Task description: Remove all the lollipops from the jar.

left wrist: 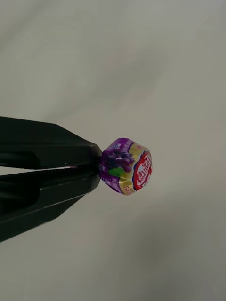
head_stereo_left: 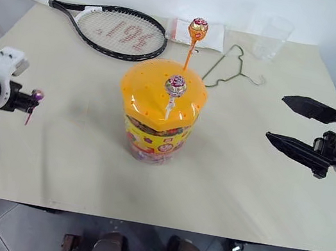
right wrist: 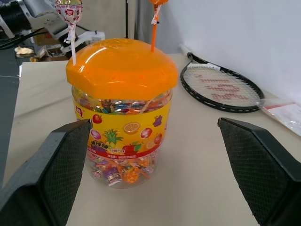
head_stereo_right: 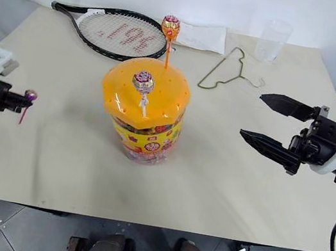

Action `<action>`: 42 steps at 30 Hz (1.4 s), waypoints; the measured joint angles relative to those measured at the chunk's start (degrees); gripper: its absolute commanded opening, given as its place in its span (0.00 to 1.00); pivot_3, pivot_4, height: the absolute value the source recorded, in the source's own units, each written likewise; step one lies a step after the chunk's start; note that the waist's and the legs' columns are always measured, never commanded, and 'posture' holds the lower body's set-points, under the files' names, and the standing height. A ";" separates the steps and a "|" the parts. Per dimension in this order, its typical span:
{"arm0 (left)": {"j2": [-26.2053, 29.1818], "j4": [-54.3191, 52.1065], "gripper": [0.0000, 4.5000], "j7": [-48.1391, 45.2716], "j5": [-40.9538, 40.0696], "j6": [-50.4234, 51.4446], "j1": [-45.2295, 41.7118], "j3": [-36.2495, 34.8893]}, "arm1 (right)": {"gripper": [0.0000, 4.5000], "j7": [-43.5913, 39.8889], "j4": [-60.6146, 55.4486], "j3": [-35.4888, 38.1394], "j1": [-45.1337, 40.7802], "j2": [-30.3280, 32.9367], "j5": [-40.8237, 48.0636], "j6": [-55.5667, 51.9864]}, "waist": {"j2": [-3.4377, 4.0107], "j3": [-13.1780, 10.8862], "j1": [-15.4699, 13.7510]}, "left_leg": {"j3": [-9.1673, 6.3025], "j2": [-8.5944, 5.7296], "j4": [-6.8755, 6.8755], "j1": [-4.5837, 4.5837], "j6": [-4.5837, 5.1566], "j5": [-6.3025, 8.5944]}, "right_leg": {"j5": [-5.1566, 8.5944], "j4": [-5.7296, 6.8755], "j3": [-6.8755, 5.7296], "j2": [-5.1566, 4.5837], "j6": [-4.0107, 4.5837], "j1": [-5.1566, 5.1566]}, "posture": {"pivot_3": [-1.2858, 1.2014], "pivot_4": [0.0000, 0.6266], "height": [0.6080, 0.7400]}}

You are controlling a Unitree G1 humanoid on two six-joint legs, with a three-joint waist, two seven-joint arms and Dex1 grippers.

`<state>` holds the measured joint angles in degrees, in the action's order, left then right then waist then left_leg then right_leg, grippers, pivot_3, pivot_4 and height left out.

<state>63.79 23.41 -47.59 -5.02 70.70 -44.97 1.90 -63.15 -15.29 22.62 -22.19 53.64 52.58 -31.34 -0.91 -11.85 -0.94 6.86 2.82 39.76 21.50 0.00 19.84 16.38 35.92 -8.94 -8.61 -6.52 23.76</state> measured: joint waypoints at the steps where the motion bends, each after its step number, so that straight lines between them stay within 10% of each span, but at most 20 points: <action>1: 0.38 0.26 0.01 0.45 0.09 0.21 0.88 0.07 | 1.00 -0.07 0.10 -0.13 -0.05 -0.05 -0.23 0.04 | 0.00 0.00 -0.09 | 0.01 0.00 0.00 0.00 0.00 0.00 | 0.00 0.00 0.00 0.00 0.00 0.00 | 0.52 0.24 1.00; 6: 0.63 4.57 0.01 2.13 0.90 1.07 1.53 1.34 | 1.00 -0.39 0.40 -1.01 -1.26 -0.27 -1.01 0.24 | -0.01 0.01 -0.46 | 0.03 0.00 0.02 0.00 -0.01 0.01 | 0.00 0.01 0.00 0.00 0.00 0.00 | 0.52 0.24 1.00; 21: 7.66 0.86 0.99 -3.87 0.69 4.08 -5.22 8.14 | 1.00 -0.39 1.18 -0.96 -1.06 -0.61 -1.91 0.96 | -0.06 0.03 -0.50 | 0.06 0.00 0.02 0.01 -0.02 0.01 | 0.00 0.03 0.01 0.00 0.00 0.04 | 0.52 0.24 1.00; 33: 5.42 -1.03 1.00 -10.97 -0.01 -2.82 -21.89 11.80 | 1.00 -0.55 0.88 1.80 0.14 0.19 -2.33 0.96 | -0.07 0.03 -0.40 | 0.11 0.00 0.05 0.01 -0.02 0.01 | 0.00 0.04 0.05 0.01 0.00 0.06 | 0.52 0.24 1.00; 42: -3.08 -3.05 1.00 -18.29 -14.41 -19.15 -14.31 -8.17 | 1.00 2.45 -4.47 3.29 -0.52 0.87 0.46 -1.85 | -0.06 0.04 -0.02 | 0.09 0.05 0.19 0.04 -0.01 0.02 | 0.00 0.10 0.06 0.02 0.00 0.06 | 0.52 0.24 1.00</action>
<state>60.71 20.37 -65.88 -19.43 51.55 -59.28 -6.27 -60.70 -19.76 25.91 -22.71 54.51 53.04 -33.19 -0.97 -11.82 -0.95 6.94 2.87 39.95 21.54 -0.01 19.86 16.38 36.02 -8.88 -8.59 -6.52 23.82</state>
